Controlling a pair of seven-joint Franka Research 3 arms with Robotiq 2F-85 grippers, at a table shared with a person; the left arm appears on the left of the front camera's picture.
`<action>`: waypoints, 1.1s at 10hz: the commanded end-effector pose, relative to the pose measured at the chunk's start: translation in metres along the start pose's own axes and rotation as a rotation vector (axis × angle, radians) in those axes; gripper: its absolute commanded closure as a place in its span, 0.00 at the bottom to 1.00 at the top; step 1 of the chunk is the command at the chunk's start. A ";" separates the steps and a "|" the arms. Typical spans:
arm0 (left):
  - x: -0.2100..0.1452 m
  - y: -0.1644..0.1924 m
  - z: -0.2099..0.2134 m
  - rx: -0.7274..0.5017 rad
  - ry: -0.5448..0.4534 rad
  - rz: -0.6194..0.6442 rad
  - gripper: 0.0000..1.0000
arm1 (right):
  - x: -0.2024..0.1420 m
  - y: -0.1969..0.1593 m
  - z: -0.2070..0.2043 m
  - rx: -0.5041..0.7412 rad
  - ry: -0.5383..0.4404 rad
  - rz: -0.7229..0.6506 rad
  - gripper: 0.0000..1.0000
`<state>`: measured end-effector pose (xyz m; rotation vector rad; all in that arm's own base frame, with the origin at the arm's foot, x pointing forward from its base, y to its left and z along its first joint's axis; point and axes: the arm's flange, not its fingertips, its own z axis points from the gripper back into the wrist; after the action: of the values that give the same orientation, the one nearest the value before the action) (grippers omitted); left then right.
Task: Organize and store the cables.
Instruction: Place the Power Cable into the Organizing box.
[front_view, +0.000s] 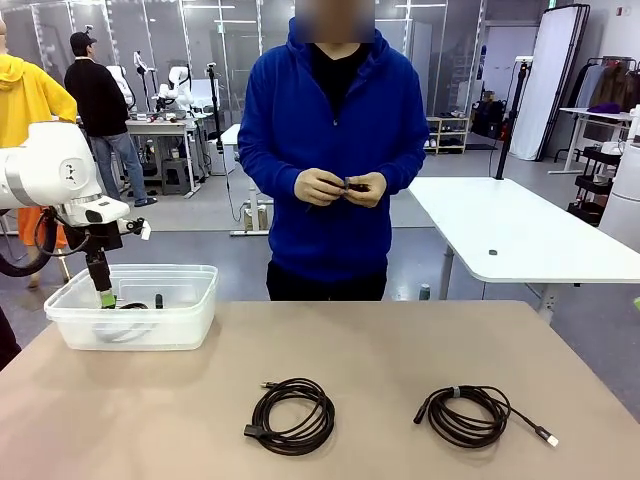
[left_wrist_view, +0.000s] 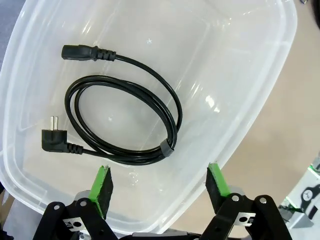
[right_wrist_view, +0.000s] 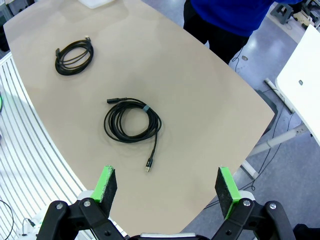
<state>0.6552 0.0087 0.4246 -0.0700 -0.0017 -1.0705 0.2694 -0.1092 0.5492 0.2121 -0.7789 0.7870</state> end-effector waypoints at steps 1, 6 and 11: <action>0.000 -0.002 0.004 0.006 0.009 0.025 0.00 | -0.002 0.000 0.001 0.005 -0.003 0.016 0.00; 0.000 0.000 0.002 0.002 -0.001 0.008 0.00 | -0.002 0.000 0.001 0.005 -0.003 0.016 0.00; 0.000 0.000 0.002 0.002 -0.001 0.008 0.00 | -0.002 0.000 0.001 0.005 -0.003 0.016 0.00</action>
<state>0.6548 0.0065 0.4266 -0.0716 -0.0043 -1.0541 0.2694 -0.1092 0.5492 0.2124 -0.7791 0.7869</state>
